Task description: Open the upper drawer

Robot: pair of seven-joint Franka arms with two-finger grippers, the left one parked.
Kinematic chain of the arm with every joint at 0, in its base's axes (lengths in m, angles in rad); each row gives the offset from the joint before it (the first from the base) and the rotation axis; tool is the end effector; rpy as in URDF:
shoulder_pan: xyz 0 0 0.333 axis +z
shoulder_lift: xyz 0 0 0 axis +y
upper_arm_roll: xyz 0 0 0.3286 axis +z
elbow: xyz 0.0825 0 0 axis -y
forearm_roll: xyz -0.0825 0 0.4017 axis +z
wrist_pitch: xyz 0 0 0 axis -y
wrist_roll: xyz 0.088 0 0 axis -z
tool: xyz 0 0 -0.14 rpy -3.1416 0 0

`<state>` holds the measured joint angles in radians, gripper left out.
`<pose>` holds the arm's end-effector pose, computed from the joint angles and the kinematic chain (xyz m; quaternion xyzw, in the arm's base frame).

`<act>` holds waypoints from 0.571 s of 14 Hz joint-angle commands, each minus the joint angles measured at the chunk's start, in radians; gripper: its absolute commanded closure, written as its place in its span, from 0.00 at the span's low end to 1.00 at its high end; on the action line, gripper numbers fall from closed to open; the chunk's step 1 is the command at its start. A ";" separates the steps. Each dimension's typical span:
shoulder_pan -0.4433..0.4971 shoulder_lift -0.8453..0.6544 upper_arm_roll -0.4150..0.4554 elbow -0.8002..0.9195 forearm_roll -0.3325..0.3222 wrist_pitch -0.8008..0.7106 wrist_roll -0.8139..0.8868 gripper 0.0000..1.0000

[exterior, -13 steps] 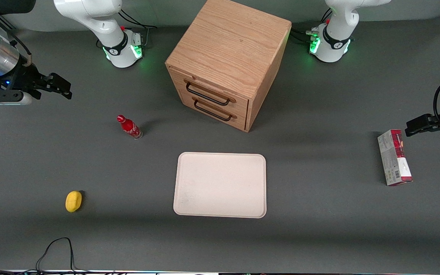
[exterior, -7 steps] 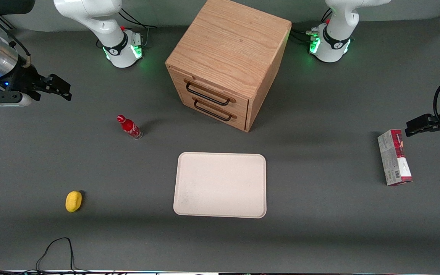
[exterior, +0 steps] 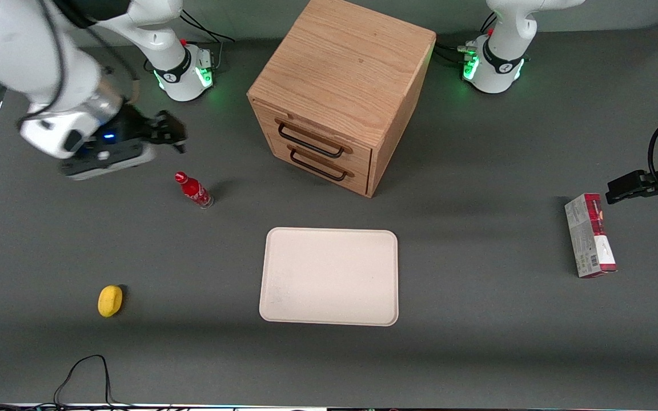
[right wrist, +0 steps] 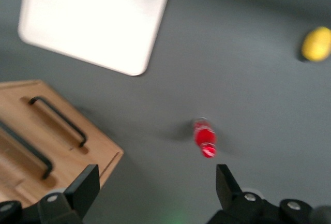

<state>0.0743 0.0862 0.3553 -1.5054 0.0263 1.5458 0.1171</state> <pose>0.5419 0.2432 0.5868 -0.9873 -0.1553 0.0270 0.0216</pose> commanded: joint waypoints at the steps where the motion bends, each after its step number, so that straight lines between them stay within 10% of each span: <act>1: -0.004 0.076 0.164 0.109 -0.024 -0.036 -0.138 0.00; 8: -0.008 0.242 0.375 0.113 0.056 -0.027 -0.358 0.00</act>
<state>0.0766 0.2386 0.7005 -1.4378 0.0299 1.5344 -0.1845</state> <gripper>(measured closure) 0.000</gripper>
